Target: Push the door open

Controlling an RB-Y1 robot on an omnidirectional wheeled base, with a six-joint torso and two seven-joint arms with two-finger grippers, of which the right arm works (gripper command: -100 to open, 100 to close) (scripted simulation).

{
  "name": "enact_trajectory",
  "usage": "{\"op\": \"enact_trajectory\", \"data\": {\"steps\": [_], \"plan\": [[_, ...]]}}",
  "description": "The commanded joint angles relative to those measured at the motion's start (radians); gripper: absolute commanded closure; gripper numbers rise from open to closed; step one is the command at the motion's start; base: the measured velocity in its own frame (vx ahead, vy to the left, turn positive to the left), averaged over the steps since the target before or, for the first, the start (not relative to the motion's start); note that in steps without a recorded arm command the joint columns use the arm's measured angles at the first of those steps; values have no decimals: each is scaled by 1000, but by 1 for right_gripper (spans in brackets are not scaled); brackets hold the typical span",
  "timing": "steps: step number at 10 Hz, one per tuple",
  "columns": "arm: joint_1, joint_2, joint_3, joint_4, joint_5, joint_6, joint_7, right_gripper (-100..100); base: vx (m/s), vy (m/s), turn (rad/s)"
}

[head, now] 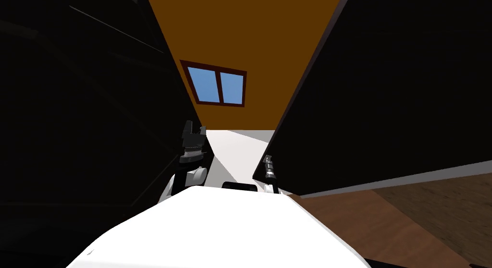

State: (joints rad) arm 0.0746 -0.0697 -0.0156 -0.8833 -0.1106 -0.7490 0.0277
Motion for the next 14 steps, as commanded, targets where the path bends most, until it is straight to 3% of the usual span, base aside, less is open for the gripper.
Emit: {"op": "enact_trajectory", "data": {"steps": [1, 14], "plan": [[-20, -14, -30, 22, -12, -12, 6, 100, 213, 44, -46], [-49, -27, -187, 60, -84, -7, 42, 100, 181, 41, -69]]}}
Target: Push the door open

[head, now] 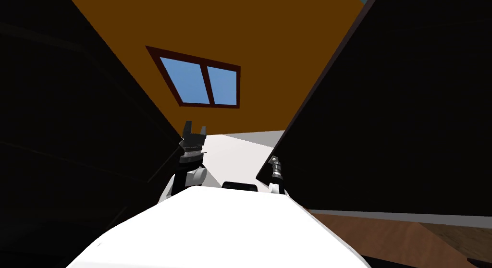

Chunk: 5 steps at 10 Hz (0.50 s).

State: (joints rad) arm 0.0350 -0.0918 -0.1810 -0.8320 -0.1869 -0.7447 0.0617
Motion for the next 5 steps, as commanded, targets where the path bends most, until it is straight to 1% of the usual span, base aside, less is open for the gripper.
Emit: {"op": "enact_trajectory", "data": {"steps": [1, 5], "plan": [[-12, -4, -34, 12, -13, -11, 11, 100, 204, 39, -79], [-21, 1, -81, 24, -35, -10, 22, 100, 201, 53, -75]]}}
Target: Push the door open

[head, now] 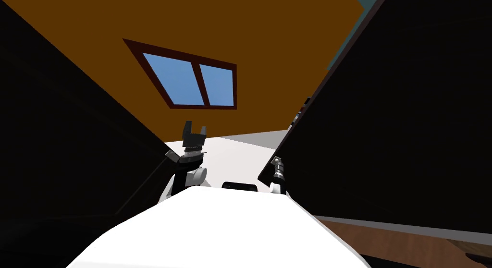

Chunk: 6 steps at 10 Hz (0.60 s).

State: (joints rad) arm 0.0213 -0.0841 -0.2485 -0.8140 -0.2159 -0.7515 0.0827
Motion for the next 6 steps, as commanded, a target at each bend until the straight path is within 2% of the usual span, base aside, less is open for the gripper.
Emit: {"op": "enact_trajectory", "data": {"steps": [1, 4, 5, 6], "plan": [[-9, -5, -21, 8, -10, -3, 3, 100, 221, 52, -84], [-13, 1, -43, 13, -20, -2, 8, 100, 175, 41, -57], [-9, -4, -43, 17, -19, -2, 7, 100, 73, 5, -32], [-8, -9, -62, 17, -30, -4, 13, 100, 134, 1, -44]]}}
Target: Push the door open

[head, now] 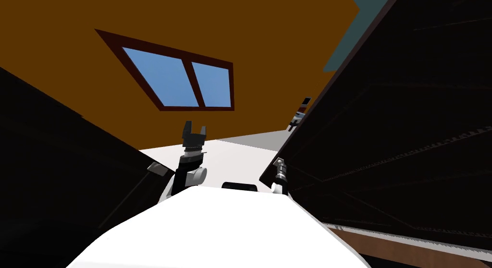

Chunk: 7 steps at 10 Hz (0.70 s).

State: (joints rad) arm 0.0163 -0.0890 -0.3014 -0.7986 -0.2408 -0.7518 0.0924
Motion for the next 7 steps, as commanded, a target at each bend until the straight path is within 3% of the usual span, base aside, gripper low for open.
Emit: {"op": "enact_trajectory", "data": {"steps": [1, 7], "plan": [[-3, -4, -13, 2, -7, -4, 4, 100, 184, 2, -49], [0, -7, -75, 4, -43, -7, 26, 100, 201, -7, -44]]}}
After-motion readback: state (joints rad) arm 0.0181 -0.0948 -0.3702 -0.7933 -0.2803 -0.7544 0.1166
